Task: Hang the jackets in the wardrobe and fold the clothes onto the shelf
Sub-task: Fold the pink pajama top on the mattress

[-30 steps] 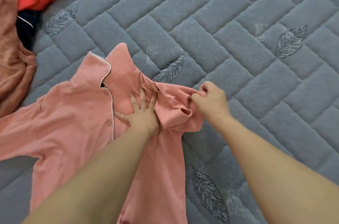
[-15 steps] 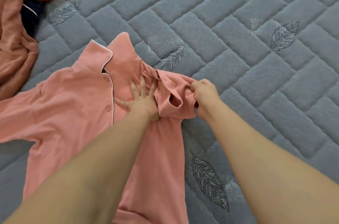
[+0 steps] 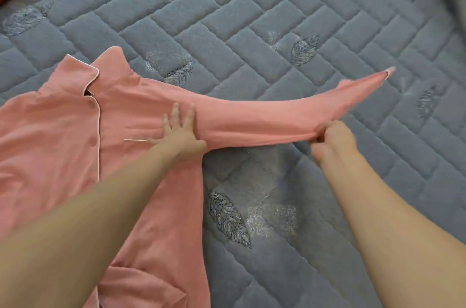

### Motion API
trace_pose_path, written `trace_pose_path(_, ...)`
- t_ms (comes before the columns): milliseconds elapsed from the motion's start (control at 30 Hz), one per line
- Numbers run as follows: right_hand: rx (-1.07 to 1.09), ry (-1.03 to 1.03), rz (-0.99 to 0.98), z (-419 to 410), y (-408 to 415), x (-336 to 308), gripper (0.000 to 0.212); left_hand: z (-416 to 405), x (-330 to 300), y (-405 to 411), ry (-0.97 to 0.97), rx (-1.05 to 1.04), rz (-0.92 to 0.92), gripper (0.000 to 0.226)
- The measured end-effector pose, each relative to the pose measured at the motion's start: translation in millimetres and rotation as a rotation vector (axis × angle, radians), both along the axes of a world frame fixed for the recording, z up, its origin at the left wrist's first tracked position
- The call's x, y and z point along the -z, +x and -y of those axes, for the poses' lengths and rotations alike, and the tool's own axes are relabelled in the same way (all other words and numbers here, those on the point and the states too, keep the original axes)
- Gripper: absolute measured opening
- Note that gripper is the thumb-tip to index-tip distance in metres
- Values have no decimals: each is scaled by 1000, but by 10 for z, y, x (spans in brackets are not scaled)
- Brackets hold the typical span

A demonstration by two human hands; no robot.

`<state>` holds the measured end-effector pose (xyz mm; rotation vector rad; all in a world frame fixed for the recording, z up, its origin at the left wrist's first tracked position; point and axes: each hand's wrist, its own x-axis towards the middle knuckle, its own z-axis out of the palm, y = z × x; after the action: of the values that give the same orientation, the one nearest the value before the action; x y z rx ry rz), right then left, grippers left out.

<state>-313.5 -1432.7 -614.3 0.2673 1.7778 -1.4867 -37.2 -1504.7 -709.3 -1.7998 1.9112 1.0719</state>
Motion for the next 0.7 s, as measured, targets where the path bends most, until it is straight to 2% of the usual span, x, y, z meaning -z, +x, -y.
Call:
trace_pose_path(67,63,103,148,-219,-69,209,24,-250,101,-252,69,167,24,105)
trace_pose_path(133,140,98,272,-391,-67,448,5,-484,255,-352,33,296,141,110)
trace_pose_path(200,153,59,370,-482,-47,613,22,-616,372,-378,-82,310,203,114)
trace_pose_path(267,90,70,364,-445,-116,710,35,-653,414,-404,-179,295,192,111)
trace_pose_path(333,1,119,309,-324,-224,741,37,-651,440,-410,-224,317,180,104)
trace_pose_path(433,-93,315,178,-204,-404,788,10,-619,464,-386,-158,337,191,95)
trace_pose_path(500,-152,373,98,-162,-513,805,11,-580,462,-394,-99,323,209,95)
trace_pose_path(567,-139,336,-54,-105,-642,776,7,-552,458,-434,-73,318,228,96)
trace_pose_path(633,-120,237,-259,-19,-767,735,16,-550,460,-465,-56,315,238,96)
trace_pose_path(700,-113,179,-335,40,-811,680,23,-547,486,-481,-48,306,240,97)
